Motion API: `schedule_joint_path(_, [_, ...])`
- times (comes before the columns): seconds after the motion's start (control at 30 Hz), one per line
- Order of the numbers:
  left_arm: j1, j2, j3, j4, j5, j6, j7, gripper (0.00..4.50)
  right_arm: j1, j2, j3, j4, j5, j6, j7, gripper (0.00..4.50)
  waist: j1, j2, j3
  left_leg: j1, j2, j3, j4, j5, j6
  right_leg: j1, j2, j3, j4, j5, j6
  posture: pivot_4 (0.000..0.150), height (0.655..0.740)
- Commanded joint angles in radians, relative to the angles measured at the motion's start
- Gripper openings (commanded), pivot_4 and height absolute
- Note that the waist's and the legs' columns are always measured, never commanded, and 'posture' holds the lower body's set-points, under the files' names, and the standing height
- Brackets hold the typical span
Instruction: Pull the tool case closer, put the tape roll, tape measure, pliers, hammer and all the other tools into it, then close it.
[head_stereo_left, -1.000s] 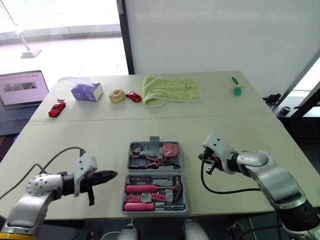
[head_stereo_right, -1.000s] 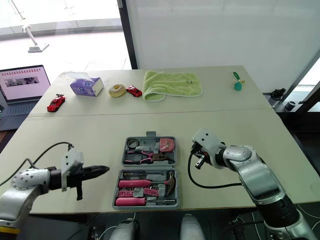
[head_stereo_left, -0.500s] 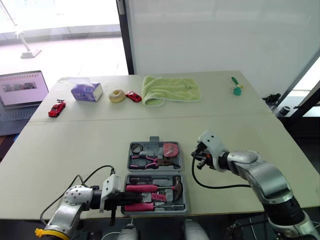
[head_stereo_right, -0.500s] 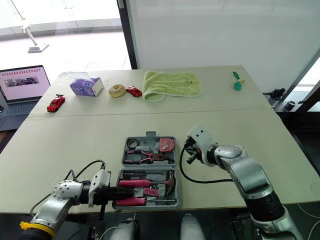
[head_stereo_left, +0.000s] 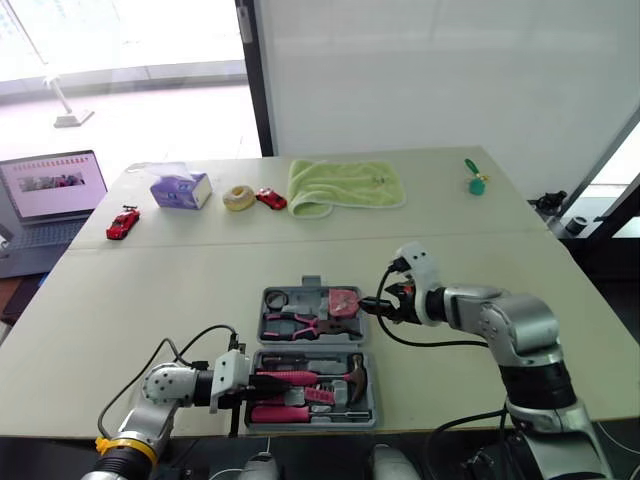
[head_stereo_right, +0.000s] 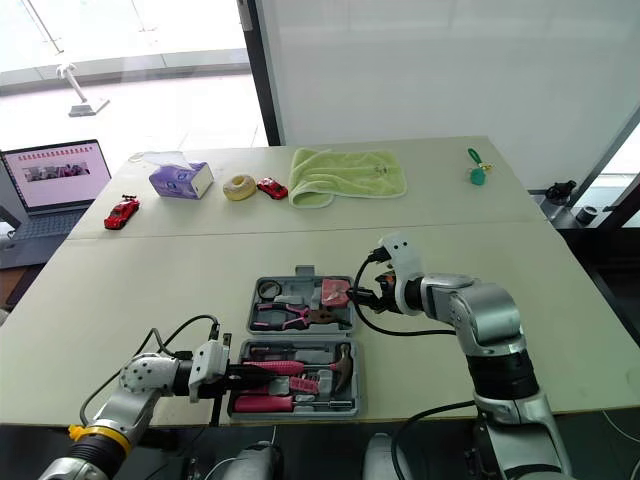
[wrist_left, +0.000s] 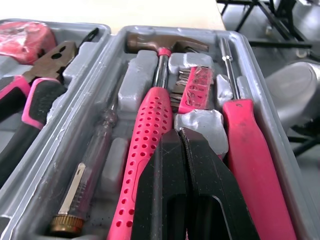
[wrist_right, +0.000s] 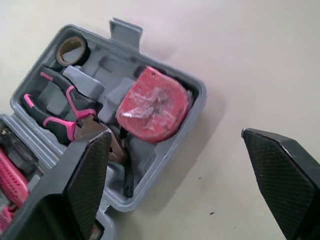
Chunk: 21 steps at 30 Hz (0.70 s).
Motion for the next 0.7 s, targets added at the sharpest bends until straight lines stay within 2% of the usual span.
schedule_joint_path(0.03, [0.051, 0.034, -0.046, 0.001, 0.071, 0.077, 0.007, 0.0, -0.041, 0.018, -0.031, 0.045, 0.029, -0.002, -0.006, 4.49, -0.005, 0.0, 0.0, 0.0, 0.0, 0.0, 0.0, 0.0, 0.0, 0.0, 0.0, 0.0, 0.0, 0.0, 0.0, 0.15, 0.74])
schedule_joint_path(0.4, [0.079, 0.069, -0.052, -0.168, 0.058, 0.197, 0.031, 0.0, -0.126, 0.092, 0.019, 0.425, -0.023, -0.206, -0.017, 4.49, -0.011, 0.0, 0.0, -0.002, 0.0, 0.0, 0.0, 0.0, 0.0, -0.002, 0.0, 0.0, 0.0, 0.0, 0.001, 0.15, 0.74])
schedule_joint_path(0.7, [0.074, 0.074, -0.05, -0.222, 0.055, 0.252, 0.038, 0.0, -0.174, 0.199, -0.09, 0.562, 0.114, -0.189, 0.084, 4.49, -0.023, 0.0, 0.0, -0.002, 0.0, 0.0, -0.001, 0.0, 0.0, -0.002, 0.0, 0.0, 0.0, 0.0, 0.001, 0.15, 0.74])
